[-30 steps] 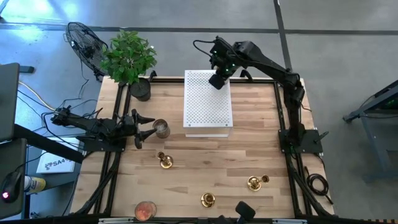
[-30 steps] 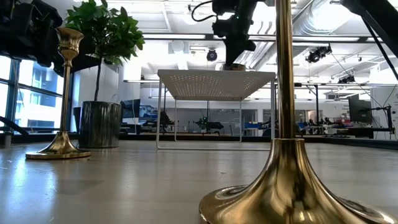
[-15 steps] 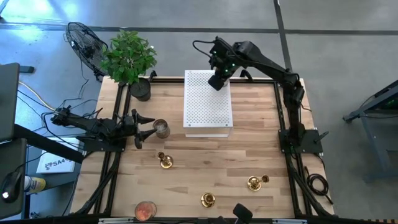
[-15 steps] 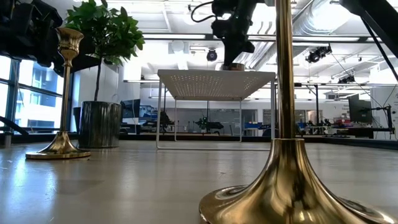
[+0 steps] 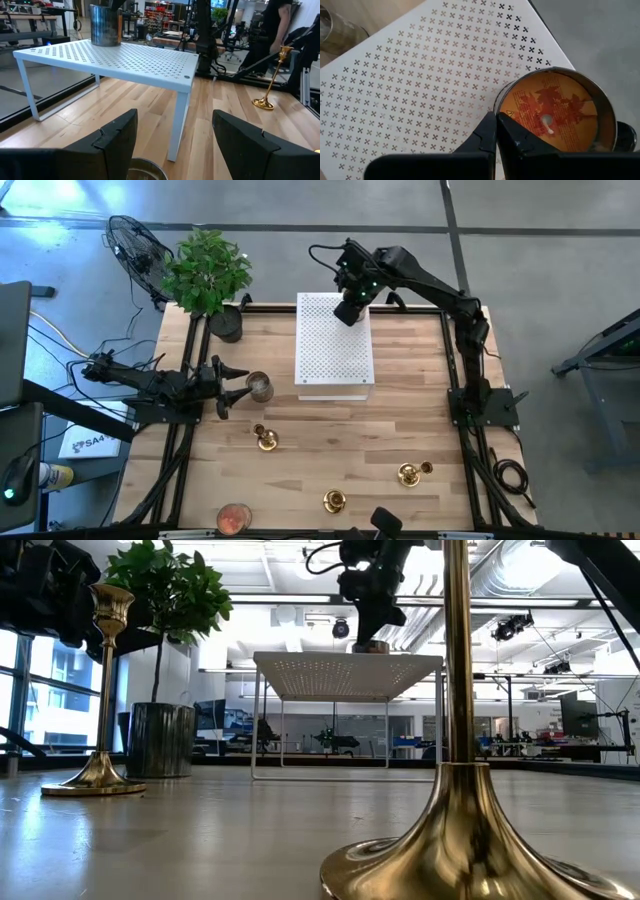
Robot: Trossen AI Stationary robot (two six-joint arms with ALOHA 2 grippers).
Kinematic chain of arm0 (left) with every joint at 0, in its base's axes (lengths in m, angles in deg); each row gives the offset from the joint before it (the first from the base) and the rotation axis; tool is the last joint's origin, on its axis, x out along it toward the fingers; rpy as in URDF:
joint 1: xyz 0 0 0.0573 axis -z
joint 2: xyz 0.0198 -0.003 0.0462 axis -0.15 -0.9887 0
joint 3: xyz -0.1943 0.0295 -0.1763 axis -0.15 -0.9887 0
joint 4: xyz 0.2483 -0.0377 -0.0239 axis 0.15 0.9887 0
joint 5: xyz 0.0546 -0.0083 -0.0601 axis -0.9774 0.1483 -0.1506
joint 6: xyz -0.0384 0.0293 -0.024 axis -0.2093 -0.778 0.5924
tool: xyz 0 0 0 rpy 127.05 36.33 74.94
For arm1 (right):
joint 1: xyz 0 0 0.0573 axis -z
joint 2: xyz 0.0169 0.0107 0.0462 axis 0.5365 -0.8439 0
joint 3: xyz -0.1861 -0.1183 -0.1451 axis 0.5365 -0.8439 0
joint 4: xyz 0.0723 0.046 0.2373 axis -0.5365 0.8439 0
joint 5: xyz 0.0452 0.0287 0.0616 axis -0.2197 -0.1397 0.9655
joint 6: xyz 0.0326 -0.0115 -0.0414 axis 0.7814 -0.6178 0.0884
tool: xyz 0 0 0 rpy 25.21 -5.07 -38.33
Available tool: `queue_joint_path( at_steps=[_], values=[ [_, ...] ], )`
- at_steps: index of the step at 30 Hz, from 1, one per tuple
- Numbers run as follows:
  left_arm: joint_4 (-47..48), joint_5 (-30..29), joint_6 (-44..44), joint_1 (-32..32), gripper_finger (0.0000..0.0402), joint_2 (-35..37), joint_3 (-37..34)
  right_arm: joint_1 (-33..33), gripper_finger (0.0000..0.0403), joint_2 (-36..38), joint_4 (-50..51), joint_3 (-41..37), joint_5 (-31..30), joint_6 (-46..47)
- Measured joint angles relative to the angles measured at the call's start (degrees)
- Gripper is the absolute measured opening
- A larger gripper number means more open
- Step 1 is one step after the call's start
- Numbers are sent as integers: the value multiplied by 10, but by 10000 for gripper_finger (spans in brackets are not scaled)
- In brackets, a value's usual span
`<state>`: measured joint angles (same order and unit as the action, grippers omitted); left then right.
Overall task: Pick & Place candle stick holders
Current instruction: Put the top orange scented candle on the shelf
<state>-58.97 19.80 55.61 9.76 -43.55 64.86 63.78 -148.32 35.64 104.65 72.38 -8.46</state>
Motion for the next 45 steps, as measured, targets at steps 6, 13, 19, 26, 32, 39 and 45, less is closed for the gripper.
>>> queue_joint_path(
  at_steps=[6, 13, 19, 26, 32, 39, 45],
  values=[
    [0, 0, 0, 0, 253, 0, 0, 0, 0, 0, -2, 0, 2, 0],
    [2, 0, 0, 0, 253, 0, 0, 0, 1, 0, -23, 0, 12, 0],
    [9, 0, 2, 0, 253, 0, 0, -3, 1, 0, -44, 0, 17, 4],
    [11, 0, 2, 0, 253, 0, 0, -3, 1, 0, -36, 0, -3, 16],
    [12, 0, 2, 0, 253, 0, 0, -2, 1, 0, -22, 0, -4, 20],
    [12, 1, 4, 0, 253, 0, 0, -3, 6, 0, -23, 0, -2, 17],
    [14, 23, 15, 0, 253, 0, 0, -3, 73, 0, -25, 0, -2, 25]
  ],
)
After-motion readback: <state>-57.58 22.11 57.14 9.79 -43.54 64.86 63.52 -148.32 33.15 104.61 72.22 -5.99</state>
